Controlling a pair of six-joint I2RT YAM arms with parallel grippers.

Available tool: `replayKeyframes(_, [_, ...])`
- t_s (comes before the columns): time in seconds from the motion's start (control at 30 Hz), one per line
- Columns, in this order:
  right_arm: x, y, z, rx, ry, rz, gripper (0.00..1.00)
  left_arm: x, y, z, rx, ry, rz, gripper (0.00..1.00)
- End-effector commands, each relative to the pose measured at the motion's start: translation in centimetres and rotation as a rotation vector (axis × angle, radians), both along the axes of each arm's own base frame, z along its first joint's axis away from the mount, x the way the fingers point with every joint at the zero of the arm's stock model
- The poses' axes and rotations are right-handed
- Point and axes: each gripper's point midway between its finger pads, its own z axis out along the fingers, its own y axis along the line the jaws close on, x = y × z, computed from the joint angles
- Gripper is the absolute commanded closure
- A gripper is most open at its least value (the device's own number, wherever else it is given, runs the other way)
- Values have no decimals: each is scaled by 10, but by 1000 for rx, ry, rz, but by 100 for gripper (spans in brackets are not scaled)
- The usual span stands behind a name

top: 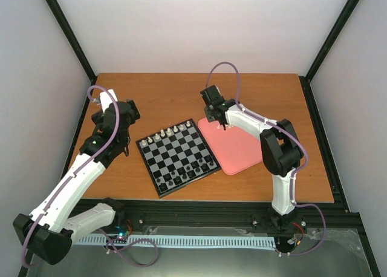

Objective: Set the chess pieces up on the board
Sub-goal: Pick up the chess piece from the storage box.

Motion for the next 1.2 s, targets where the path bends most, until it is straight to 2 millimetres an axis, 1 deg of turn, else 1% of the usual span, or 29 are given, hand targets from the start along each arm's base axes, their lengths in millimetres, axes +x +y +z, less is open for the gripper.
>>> replayKeyframes(0.0, [-10,-18,-34,3,76,-50,57,5,1,22,-23,-59,12,0])
replayKeyframes(0.07, [-13,-21,-41,-7,93,-55,60,8,-1,19,-20,-49,10,0])
replayKeyframes(0.13, [-16,-24,-47,-17,108,-57,60,11,-3,16,-18,-39,7,0])
replayKeyframes(0.2, [-18,-22,-52,-11,127,-47,61,13,-4,14,-17,-32,6,0])
replayKeyframes(0.37, [-25,-10,-63,46,169,0,63,14,-4,12,-18,-28,5,0])
replayKeyframes(0.5, [-31,-13,-70,46,193,-6,65,14,-5,11,-23,-31,3,0])
replayKeyframes(0.63, [-39,-11,-78,70,219,1,67,16,-7,9,-26,-27,-4,0])
replayKeyframes(0.83, [-39,-14,-86,57,229,-7,70,16,-7,7,-28,-23,-5,0])
replayKeyframes(1.03, [-35,-13,-87,68,230,-3,72,13,-5,9,-31,-30,-2,0])
replayKeyframes(1.17, [-34,-14,-87,73,232,-6,76,13,-6,9,-32,-31,-2,0])
